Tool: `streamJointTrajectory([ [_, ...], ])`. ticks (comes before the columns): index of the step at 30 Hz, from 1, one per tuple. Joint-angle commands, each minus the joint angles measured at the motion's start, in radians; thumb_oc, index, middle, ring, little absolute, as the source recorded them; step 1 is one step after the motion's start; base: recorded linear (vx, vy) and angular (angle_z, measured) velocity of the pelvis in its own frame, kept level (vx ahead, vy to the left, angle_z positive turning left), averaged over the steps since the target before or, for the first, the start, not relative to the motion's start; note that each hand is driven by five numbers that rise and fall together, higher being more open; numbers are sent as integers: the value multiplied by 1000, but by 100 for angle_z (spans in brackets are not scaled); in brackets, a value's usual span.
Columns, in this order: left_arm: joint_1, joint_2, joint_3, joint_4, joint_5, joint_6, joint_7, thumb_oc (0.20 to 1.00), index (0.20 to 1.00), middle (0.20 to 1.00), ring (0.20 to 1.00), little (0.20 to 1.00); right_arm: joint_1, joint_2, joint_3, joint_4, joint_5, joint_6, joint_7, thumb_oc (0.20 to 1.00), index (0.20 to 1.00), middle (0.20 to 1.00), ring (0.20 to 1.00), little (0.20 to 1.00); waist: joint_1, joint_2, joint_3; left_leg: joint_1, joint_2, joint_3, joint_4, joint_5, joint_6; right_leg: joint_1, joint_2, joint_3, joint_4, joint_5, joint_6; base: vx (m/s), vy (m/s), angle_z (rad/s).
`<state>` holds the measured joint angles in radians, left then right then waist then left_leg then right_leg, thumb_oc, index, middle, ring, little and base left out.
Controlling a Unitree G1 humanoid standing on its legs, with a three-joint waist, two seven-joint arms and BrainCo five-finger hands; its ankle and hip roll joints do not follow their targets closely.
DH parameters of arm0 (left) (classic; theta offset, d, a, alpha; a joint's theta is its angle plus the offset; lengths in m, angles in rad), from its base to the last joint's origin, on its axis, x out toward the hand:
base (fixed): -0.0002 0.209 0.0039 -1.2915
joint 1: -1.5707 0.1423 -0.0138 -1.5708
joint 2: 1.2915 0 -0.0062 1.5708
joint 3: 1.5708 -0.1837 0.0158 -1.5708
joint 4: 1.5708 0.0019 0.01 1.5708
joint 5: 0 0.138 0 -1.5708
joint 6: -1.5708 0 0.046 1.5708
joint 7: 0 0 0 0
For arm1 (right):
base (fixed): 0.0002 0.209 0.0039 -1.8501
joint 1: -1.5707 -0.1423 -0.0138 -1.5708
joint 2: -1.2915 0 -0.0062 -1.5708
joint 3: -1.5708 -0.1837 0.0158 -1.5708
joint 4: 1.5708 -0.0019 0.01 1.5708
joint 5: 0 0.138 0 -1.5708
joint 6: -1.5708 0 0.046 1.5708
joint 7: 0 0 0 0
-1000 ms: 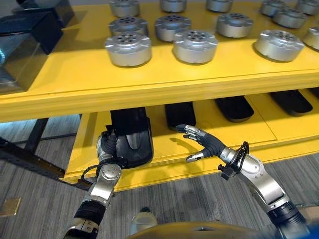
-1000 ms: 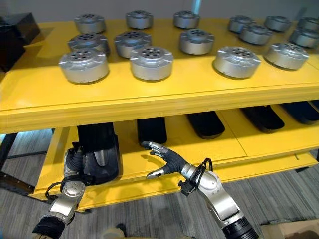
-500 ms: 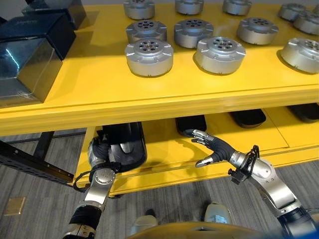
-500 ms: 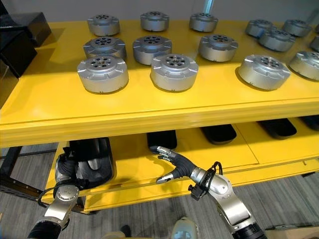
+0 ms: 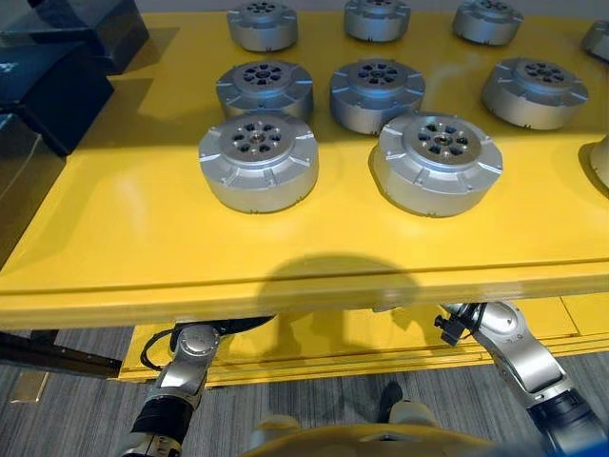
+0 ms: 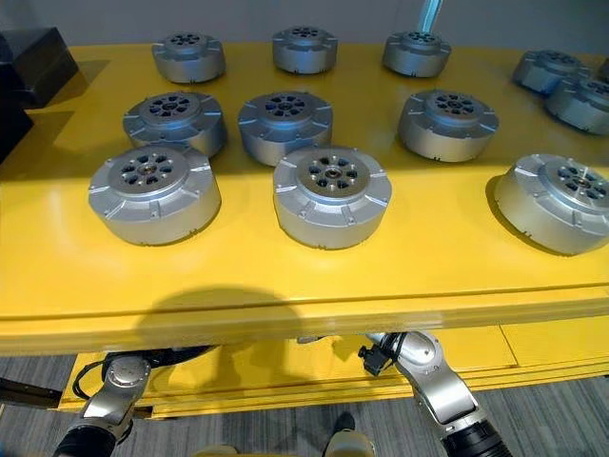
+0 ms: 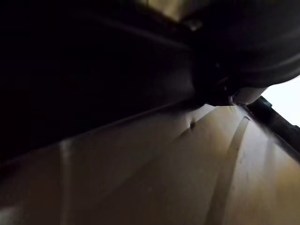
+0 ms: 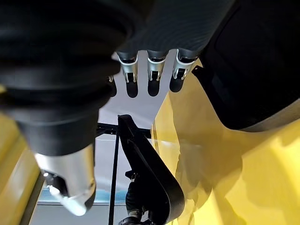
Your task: Move parts from the plastic box to the shelf.
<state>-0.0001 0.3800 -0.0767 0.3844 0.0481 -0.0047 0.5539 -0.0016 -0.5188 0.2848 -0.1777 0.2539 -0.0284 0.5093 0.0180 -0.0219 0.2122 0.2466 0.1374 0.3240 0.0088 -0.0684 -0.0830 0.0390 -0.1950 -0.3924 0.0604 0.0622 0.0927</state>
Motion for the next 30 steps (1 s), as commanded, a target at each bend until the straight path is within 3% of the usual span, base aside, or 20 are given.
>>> streamJointTrajectory([
  [1,-43,56,15,-65,-7,-48,17,200,200,200,200,200,-18,34,8,-75,165,-58,45,1000,1000,1000,1000,1000,17,-38,-33,-83,-91,48,90,-55,68,-23,-18,-40,21,-4,104,59,-30,0],
  [9,-40,53,7,-48,-30,-46,15,200,200,200,200,200,-39,63,-35,-166,302,-96,40,1000,1000,1000,1000,1000,15,-28,-29,-86,-91,51,105,-59,71,-22,-13,-39,29,-11,98,23,7,0],
  [17,-21,47,9,-40,-40,-52,19,200,200,200,200,200,-13,98,-105,-210,345,-37,63,1000,1000,1000,1000,1000,2,-16,-39,-88,-110,51,110,-69,82,-24,-17,-27,38,-15,103,-65,44,-9],
  [20,-10,46,5,-38,-36,-55,12,200,200,200,200,200,7,110,-108,-203,336,-43,55,1000,1000,1000,1000,1000,-1,-15,-41,-89,-119,48,105,-69,83,-25,-18,-20,31,-7,108,-186,39,0],
  [27,-4,32,-24,-8,-50,-66,16,200,200,200,200,200,35,102,-150,-196,308,-82,33,1000,1000,1000,1000,1000,-20,-21,-27,-76,-143,33,62,-64,89,-68,-50,2,7,62,146,-211,22,-3],
  [30,14,27,-16,-9,-49,-86,25,200,200,200,200,200,35,100,-166,-205,309,-84,41,1000,1000,1000,1000,1000,-3,-19,-14,-54,-140,61,29,-59,87,-88,-100,-82,37,104,161,-266,1,-17],
])
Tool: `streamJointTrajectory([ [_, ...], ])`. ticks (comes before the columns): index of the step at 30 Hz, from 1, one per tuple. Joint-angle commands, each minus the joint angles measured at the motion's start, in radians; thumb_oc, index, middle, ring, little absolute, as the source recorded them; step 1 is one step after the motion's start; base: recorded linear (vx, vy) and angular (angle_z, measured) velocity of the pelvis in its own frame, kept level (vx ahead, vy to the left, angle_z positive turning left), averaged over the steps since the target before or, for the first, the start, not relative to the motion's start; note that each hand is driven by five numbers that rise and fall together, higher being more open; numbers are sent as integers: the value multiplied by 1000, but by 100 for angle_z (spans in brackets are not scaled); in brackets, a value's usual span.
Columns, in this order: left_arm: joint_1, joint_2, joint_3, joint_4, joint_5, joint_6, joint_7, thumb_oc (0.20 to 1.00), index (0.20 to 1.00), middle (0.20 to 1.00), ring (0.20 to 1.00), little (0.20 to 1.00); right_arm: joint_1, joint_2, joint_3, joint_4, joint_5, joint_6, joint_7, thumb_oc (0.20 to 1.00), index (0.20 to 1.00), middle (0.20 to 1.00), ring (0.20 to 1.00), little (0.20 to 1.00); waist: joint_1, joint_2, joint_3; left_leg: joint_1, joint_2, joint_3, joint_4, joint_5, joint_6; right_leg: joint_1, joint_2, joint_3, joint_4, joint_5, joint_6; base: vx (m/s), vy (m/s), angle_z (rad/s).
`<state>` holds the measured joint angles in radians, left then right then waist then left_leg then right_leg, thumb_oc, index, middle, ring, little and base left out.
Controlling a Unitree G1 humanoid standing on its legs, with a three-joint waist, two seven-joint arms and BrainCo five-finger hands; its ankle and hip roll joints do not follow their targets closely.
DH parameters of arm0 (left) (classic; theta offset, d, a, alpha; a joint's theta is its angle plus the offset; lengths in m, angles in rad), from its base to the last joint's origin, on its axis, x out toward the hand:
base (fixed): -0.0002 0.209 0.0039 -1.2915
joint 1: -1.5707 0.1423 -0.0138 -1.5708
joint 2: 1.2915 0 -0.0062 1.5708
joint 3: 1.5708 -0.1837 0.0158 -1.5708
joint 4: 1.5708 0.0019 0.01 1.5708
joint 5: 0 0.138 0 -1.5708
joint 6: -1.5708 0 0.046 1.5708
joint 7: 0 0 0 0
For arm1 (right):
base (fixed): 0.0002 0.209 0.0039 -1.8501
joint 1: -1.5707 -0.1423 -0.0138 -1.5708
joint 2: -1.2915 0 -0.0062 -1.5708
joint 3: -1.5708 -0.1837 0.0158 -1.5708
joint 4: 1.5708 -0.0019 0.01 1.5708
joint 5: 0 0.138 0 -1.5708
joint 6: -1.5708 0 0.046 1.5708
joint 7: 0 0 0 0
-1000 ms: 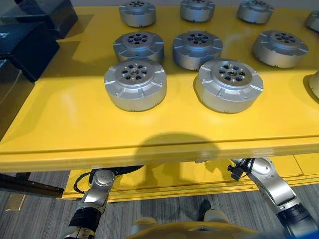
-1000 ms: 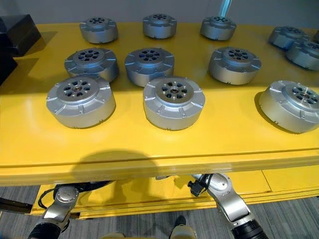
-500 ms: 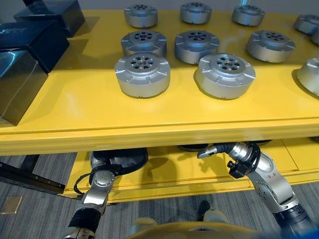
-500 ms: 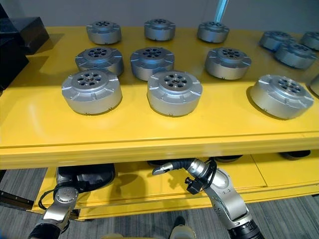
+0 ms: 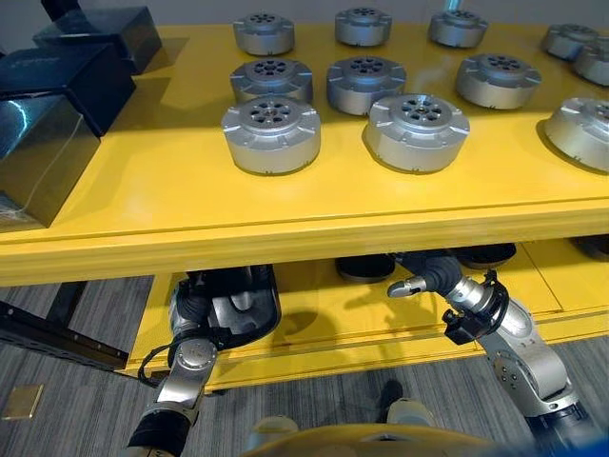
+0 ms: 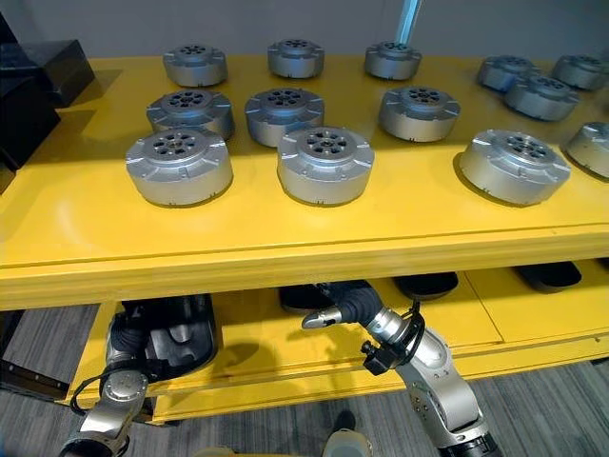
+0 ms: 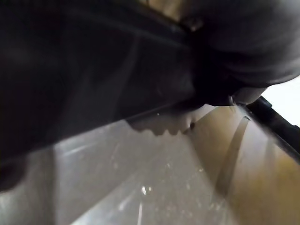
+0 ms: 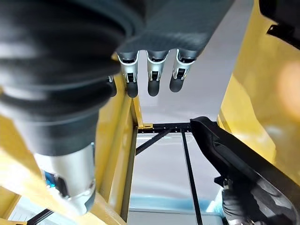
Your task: Move parts from the plastic box to the shelf.
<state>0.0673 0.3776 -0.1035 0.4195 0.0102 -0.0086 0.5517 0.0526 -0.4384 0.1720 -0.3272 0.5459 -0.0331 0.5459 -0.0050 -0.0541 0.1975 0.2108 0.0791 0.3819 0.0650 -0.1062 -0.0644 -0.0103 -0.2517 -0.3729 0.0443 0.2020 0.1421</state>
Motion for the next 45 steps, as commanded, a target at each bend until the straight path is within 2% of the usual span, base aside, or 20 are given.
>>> streamJointTrajectory([
  [1,-47,29,16,-47,-16,-89,29,200,200,200,200,200,-25,18,-55,-58,19,-79,7,1000,1000,1000,1000,1000,29,16,3,-12,-82,13,-39,-19,69,-43,-60,-136,73,-26,111,-193,30,-52],
  [3,-46,31,19,-38,-23,-92,35,200,200,200,200,200,-32,17,-53,-64,11,-76,10,1000,1000,1000,1000,1000,33,32,2,-3,-88,-9,-52,-36,84,-53,-72,-127,162,-55,114,-210,31,-55],
  [5,-47,29,18,-21,-33,-84,40,200,200,200,200,200,-23,12,-66,-72,20,-73,20,1000,1000,1000,1000,1000,21,38,-7,-30,-95,-22,-50,-15,110,-74,-61,-74,262,-89,86,-180,-18,-20],
  [7,-46,20,18,32,-39,-104,44,200,200,200,200,200,-18,6,-76,-67,35,-73,31,1000,1000,1000,1000,1000,20,49,-23,-63,-84,-46,-30,7,118,-74,-40,-18,384,-168,59,-104,-128,14],
  [9,-55,14,25,77,-39,-116,43,200,200,200,200,200,-32,11,-67,-56,38,-71,44,1000,1000,1000,1000,1000,27,55,-30,-76,-73,-50,-19,18,121,-90,-35,5,481,-193,58,-97,-265,11],
  [12,-65,15,25,105,-37,-118,53,200,200,200,200,200,-42,15,-62,-44,38,-74,61,1000,1000,1000,1000,1000,33,46,-32,-85,-57,-55,-16,35,96,-40,3,-9,366,-206,52,-32,-281,-12],
  [14,-71,10,26,115,-43,-118,58,200,200,200,200,200,-52,22,-47,-35,27,-78,58,1000,1000,1000,1000,1000,43,39,-31,-84,-37,-54,-17,52,65,29,38,-23,244,-218,44,-19,-294,-32],
  [15,-69,4,27,120,-43,-124,62,200,200,200,200,200,-60,29,-38,-36,20,-67,51,1000,1000,1000,1000,1000,51,38,-33,-89,-13,-56,-19,72,33,94,70,-23,140,-247,29,-18,-333,-33],
  [19,-55,-20,29,102,-52,-122,72,200,200,200,200,200,-63,27,-34,-46,9,-55,44,1000,1000,1000,1000,1000,62,38,-48,-113,23,-52,-32,98,0,160,92,-34,7,-239,12,-29,-263,-20],
  [24,-40,-23,36,75,-33,-124,75,200,200,200,200,200,-66,26,-24,-54,-5,-64,51,1000,1000,1000,1000,1000,63,40,-50,-122,31,-41,-28,98,-11,172,98,-46,-26,-234,3,-41,-138,-10],
  [27,-50,-17,32,64,-32,-127,74,200,200,200,200,200,-64,21,-21,-63,-7,-60,27,1000,1000,1000,1000,1000,47,41,-46,-132,30,11,16,84,-11,177,96,-67,-24,-236,1,-58,-90,-11],
  [29,-67,-10,19,52,-25,-124,63,200,200,200,200,200,-64,19,-19,-67,-26,-65,-4,1000,1000,1000,1000,1000,30,33,-39,-165,60,69,85,75,-15,174,92,-75,-18,-236,-6,-102,-38,35],
  [30,-81,1,5,42,-5,-118,46,200,200,200,200,200,-71,7,-19,-67,-32,-68,-26,1000,1000,1000,1000,1000,20,26,-31,-190,109,82,166,40,-30,178,86,-65,0,-261,-12,-80,57,42],
  [33,-78,12,2,30,-22,-118,62,200,200,200,200,200,-100,-24,-17,-39,-6,-83,-6,1000,1000,1000,1000,1000,23,19,-28,-195,181,57,225,33,-33,154,73,-55,41,-276,-35,-58,173,-10],
  [35,-62,26,30,31,-52,-129,56,200,200,200,200,200,-111,-31,-22,-27,30,-63,35,1000,1000,1000,1000,1000,23,29,-40,-193,270,20,240,142,-66,129,74,-34,73,-287,-61,-49,329,-29],
  [37,-60,32,39,46,-47,-127,30,200,200,200,200,200,-100,-27,-31,-29,36,-48,55,1000,1000,1000,1000,1000,12,39,-54,-175,296,23,238,145,-70,119,62,-24,113,-310,-60,35,388,-48],
  [38,-66,30,32,60,-35,-128,25,200,200,200,200,200,-87,-29,-41,-34,49,-33,52,1000,1000,1000,1000,1000,0,42,-62,-138,297,40,225,108,-81,123,47,-28,143,-339,-44,91,475,-68],
  [40,-72,25,22,65,-26,-126,22,200,200,200,200,200,-73,-20,-48,-38,52,-25,52,1000,1000,1000,1000,1000,-7,44,-70,-119,285,59,199,96,-80,119,32,-38,158,-339,-33,38,314,-31],
  [42,-84,18,-7,74,6,-125,27,200,200,200,200,200,-46,8,-47,-43,32,-24,40,1000,1000,1000,1000,1000,-13,45,-74,-93,245,69,154,66,-66,118,8,-49,171,-327,-14,-27,345,21],
  [45,-87,15,-27,74,2,-109,19,200,200,200,200,200,-30,32,-30,-43,-15,-21,21,1000,1000,1000,1000,1000,-7,46,-67,-88,194,57,108,76,-36,101,-3,-50,163,-295,-4,-61,302,15],
])
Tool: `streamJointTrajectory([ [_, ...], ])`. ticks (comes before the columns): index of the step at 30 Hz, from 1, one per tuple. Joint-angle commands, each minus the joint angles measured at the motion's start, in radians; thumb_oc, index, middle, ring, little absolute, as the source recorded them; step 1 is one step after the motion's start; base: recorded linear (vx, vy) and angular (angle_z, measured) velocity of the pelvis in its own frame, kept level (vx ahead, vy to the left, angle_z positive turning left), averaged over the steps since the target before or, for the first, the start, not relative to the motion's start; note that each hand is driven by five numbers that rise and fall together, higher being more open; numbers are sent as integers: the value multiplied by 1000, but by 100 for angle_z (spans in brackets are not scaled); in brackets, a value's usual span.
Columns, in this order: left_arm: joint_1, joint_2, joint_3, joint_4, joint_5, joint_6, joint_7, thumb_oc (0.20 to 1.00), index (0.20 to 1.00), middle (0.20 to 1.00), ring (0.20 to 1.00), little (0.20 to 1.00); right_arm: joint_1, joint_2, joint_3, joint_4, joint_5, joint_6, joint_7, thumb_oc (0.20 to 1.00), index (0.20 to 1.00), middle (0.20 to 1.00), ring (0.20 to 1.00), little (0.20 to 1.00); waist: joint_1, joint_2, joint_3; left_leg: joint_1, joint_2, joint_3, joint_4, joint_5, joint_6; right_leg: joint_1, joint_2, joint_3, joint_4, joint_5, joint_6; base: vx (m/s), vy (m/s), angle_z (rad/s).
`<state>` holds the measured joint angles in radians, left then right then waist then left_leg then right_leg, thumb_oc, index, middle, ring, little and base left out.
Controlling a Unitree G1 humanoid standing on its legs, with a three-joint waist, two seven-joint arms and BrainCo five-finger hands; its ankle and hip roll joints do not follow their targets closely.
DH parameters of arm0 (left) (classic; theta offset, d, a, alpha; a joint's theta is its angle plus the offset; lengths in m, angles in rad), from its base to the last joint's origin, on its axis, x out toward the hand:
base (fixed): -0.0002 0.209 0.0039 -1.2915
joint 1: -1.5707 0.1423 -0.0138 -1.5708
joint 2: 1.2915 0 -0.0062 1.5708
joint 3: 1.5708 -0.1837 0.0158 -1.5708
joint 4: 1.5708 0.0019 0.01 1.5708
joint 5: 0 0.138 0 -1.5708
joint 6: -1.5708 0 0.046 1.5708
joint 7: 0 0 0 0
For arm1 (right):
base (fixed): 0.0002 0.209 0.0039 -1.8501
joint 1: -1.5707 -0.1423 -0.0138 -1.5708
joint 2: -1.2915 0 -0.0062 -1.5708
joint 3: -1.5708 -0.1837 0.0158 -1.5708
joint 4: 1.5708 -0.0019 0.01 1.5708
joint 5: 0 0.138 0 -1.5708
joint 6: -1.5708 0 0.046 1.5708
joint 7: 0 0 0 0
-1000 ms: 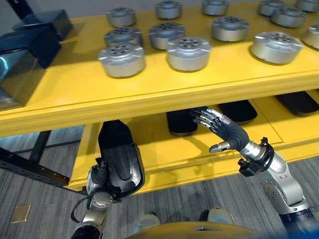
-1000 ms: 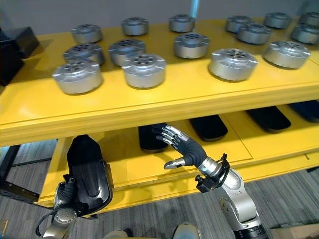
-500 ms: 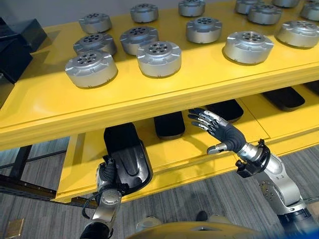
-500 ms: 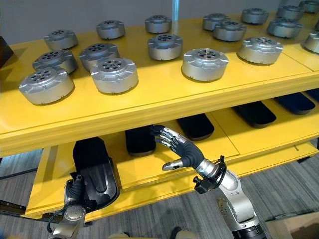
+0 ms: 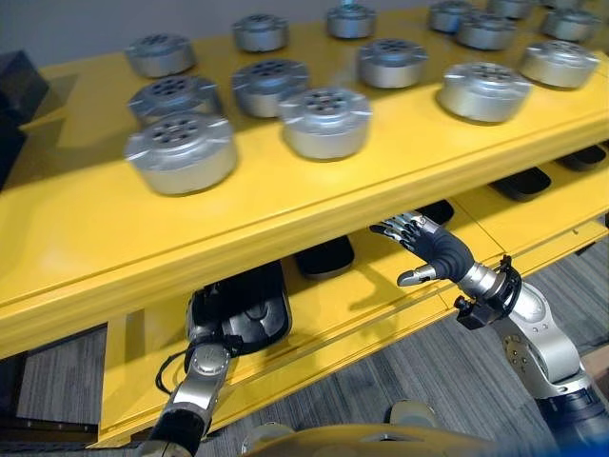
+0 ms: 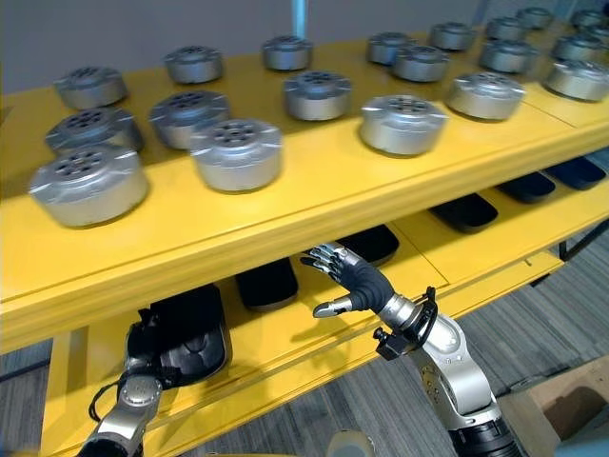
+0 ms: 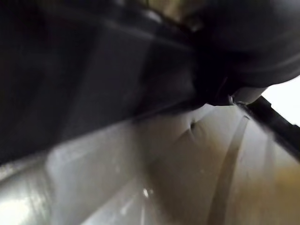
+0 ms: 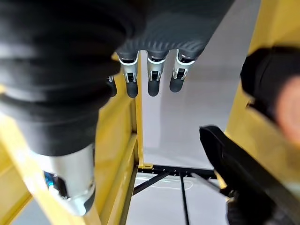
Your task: Move parts from the plastic box to the shelf.
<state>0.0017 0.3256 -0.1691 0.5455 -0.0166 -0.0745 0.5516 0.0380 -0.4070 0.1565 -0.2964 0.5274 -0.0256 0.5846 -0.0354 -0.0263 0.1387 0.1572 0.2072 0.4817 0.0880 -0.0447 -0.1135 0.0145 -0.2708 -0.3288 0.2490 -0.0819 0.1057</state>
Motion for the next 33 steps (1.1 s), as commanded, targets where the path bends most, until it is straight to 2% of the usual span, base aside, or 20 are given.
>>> streamJointTrajectory([
  [1,-17,70,38,-52,-1,-36,0,200,200,200,200,200,-14,2,-10,-72,-17,-31,-18,1000,1000,1000,1000,1000,26,17,-5,-36,56,-51,81,12,19,73,14,-88,-42,-9,36,-36,170,-3],
  [3,9,71,37,-50,-6,-50,-21,200,200,200,200,200,-7,-30,-24,-79,4,-32,-19,1000,1000,1000,1000,1000,38,9,8,-46,39,-76,74,11,27,74,6,-75,-57,3,51,-61,145,7],
  [9,10,60,28,-39,-30,-58,-1,200,200,200,200,200,-32,-45,-29,-58,19,-60,1,1000,1000,1000,1000,1000,58,3,18,-70,48,-96,81,17,24,76,7,-75,-51,-10,47,-54,36,10],
  [14,43,56,59,-36,-31,-56,38,200,200,200,200,200,-42,-47,-27,-90,45,-11,30,1000,1000,1000,1000,1000,80,-4,17,-78,55,-116,63,36,12,90,13,-85,-65,-14,45,-6,7,6],
  [20,62,52,112,5,-44,-75,36,200,200,200,200,200,-61,-41,-10,-107,25,10,36,1000,1000,1000,1000,1000,93,-1,14,-88,71,-119,64,48,-3,92,19,-92,-63,-24,39,-34,13,10],
  [21,57,41,125,31,-107,-90,21,200,200,200,200,200,-61,-40,-9,-111,16,20,40,1000,1000,1000,1000,1000,89,0,13,-87,72,-118,59,52,-5,91,19,-91,-63,-23,39,-23,38,2],
  [22,56,38,129,35,-106,-93,19,200,200,200,200,200,-61,-40,-8,-111,15,22,40,1000,1000,1000,1000,1000,88,0,13,-87,73,-117,59,53,-6,90,19,-92,-63,-23,39,-9,47,2],
  [23,52,30,145,43,-79,-126,36,200,200,200,200,200,-59,-41,-10,-112,13,31,43,1000,1000,1000,1000,1000,84,1,10,-84,76,-114,56,55,-8,90,20,-91,-64,-23,38,-6,56,0],
  [27,33,49,175,9,-46,-97,73,200,200,200,200,200,-50,-46,-19,-117,3,48,58,1000,1000,1000,1000,1000,77,4,11,-84,81,-111,63,54,-14,85,18,-86,-63,-20,40,-9,47,-1],
  [30,-6,84,199,38,-57,-53,84,200,200,200,200,200,-47,-57,-23,-122,9,81,72,1000,1000,1000,1000,1000,62,9,10,-85,86,-106,81,50,-16,78,15,-73,-53,-20,42,12,78,-1],
  [33,-34,101,206,80,-26,-46,83,200,200,200,200,200,-49,-64,-20,-126,8,101,76,1000,1000,1000,1000,1000,50,11,12,-86,91,-98,98,45,-16,69,10,-63,-41,-19,46,12,69,-3],
])
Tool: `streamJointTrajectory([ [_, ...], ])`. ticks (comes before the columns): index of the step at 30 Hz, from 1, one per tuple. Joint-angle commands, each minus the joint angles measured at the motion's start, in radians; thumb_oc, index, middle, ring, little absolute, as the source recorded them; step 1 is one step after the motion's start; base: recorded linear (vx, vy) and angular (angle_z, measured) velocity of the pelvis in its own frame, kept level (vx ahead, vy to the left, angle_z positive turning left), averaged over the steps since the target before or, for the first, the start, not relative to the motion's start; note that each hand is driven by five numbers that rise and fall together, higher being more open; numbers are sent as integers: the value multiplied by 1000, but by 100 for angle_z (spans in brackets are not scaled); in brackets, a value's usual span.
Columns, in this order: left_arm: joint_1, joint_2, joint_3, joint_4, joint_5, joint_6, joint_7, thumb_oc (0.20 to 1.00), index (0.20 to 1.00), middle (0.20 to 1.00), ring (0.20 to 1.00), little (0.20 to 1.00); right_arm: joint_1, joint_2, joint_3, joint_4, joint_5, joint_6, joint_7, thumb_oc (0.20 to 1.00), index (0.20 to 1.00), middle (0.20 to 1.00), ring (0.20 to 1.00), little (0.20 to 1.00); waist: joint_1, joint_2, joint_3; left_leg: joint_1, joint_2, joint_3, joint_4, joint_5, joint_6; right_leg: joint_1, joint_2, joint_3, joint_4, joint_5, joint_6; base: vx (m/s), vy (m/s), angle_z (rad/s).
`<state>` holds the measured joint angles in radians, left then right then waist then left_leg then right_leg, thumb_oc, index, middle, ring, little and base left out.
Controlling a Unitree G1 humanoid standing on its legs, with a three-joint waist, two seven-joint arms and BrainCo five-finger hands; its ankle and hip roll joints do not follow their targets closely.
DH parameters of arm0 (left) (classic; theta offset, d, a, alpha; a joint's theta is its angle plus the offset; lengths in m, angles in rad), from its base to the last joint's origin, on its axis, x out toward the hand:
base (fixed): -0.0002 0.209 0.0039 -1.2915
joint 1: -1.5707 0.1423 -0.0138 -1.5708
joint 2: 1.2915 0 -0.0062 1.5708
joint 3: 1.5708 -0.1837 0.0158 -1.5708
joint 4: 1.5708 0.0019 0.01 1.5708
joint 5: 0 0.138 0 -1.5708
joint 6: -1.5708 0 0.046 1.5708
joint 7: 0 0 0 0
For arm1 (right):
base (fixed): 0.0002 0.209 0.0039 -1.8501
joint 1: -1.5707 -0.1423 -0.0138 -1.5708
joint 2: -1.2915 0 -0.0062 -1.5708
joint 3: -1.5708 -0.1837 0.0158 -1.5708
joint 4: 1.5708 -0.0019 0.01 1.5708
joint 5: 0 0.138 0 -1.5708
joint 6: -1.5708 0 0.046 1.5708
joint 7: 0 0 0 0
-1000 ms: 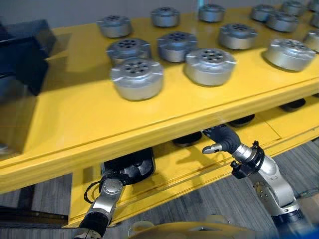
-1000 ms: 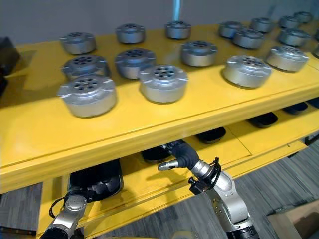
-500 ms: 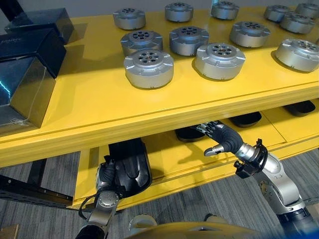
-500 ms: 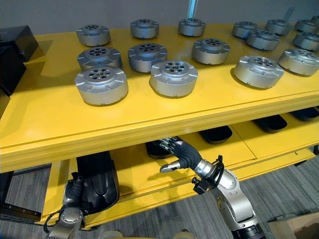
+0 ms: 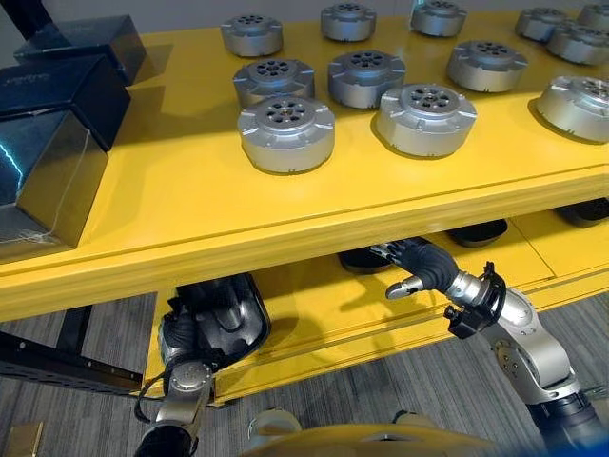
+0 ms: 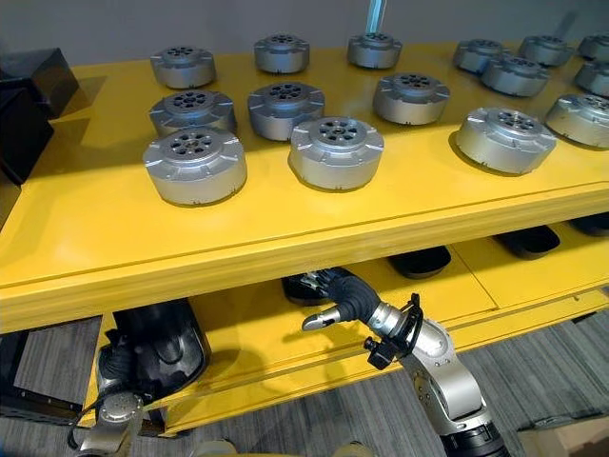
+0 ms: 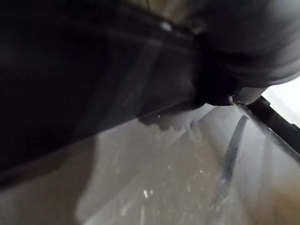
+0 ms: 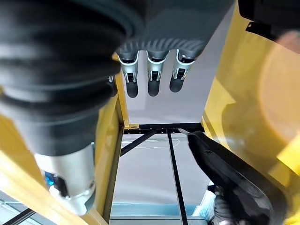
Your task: Move parts from the plastic box to the shelf.
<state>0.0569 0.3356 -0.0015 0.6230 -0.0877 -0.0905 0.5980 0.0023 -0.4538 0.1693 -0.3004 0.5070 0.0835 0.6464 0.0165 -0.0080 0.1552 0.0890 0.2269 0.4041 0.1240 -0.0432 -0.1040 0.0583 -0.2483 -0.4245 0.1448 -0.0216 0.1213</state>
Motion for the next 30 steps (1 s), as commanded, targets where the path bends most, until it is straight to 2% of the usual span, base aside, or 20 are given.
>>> streamJointTrajectory([
  [1,-102,102,36,16,49,-23,44,200,200,200,200,200,-11,-25,-34,-125,28,0,18,1000,1000,1000,1000,1000,-9,-5,-1,-19,74,-15,73,39,-24,18,-17,37,72,-79,32,4,94,-7],
  [7,-156,158,36,78,70,4,35,200,200,200,200,200,-5,-43,-36,-130,27,21,23,1000,1000,1000,1000,1000,-30,-3,13,-31,83,5,122,17,-16,-12,-37,55,107,-75,45,6,81,-15],
  [11,-203,183,-3,117,124,29,9,200,200,200,200,200,13,-51,-44,-140,18,58,13,1000,1000,1000,1000,1000,-49,-7,35,-52,87,18,148,5,-4,-45,-54,72,137,-72,58,-19,81,-11],
  [15,-218,199,-25,125,161,64,19,200,200,200,200,200,23,-64,-61,-130,10,51,44,1000,1000,1000,1000,1000,-56,-11,50,-71,92,22,162,2,-2,-63,-60,81,149,-72,62,-42,52,-11],
  [18,-246,247,-51,135,172,105,29,200,200,200,200,200,18,-96,-70,-123,12,38,48,1000,1000,1000,1000,1000,-53,-18,75,-104,101,19,184,1,0,-87,-72,87,160,-64,68,-69,39,-4],
  [24,-285,265,-51,167,81,120,34,200,200,200,200,200,-9,-106,-59,-112,1,16,19,1000,1000,1000,1000,1000,-47,-25,111,-165,108,5,211,4,3,-138,-82,100,190,-63,71,-84,23,-6],
  [30,-320,284,-50,208,80,125,67,200,200,200,200,200,-45,-108,-53,-106,1,-19,-12,1000,1000,1000,1000,1000,-46,-49,154,-242,130,-3,261,-1,1,-192,-81,109,213,-61,68,-104,-18,-5],
])
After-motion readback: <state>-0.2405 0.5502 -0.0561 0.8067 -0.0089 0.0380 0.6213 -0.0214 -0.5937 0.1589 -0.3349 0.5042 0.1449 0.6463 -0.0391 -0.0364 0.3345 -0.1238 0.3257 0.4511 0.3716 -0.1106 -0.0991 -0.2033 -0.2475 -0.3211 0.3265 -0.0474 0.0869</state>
